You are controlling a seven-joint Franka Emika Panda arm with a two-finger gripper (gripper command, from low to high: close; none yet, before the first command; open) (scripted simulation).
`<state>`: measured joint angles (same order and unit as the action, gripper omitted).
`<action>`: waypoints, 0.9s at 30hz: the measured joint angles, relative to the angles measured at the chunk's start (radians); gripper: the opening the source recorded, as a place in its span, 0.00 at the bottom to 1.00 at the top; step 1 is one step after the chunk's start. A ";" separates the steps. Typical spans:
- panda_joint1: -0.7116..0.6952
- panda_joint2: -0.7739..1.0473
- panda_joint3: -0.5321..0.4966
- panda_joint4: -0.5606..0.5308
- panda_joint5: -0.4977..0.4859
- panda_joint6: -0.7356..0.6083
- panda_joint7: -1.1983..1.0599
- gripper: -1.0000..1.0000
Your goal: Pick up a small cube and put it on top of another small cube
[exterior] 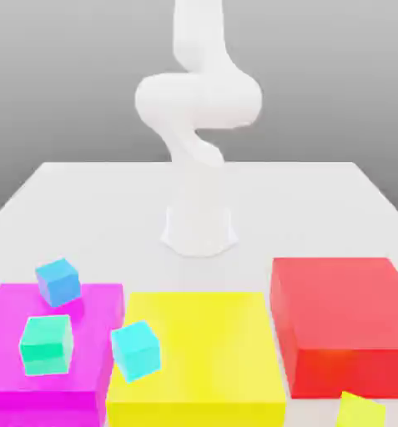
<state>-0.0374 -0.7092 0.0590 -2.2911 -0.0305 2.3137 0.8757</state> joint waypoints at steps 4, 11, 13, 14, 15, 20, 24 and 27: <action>-0.053 0.150 0.093 0.015 -0.061 0.022 0.132 0.50; -0.107 0.405 0.221 0.040 -0.189 0.060 0.375 0.50; -0.110 0.479 0.244 0.047 -0.228 0.069 0.445 0.50; -0.107 0.516 0.252 0.051 -0.247 0.074 0.480 0.50; -0.108 0.552 0.263 0.055 -0.265 0.079 0.515 0.50; -0.079 0.730 0.288 0.072 -0.336 0.108 0.673 0.50; -0.047 0.862 0.289 0.083 -0.359 0.140 0.777 0.50; -0.024 0.953 0.294 0.090 -0.354 0.170 0.840 0.50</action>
<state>-0.0614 0.2434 0.3528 -2.2016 -0.3842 2.4841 1.7157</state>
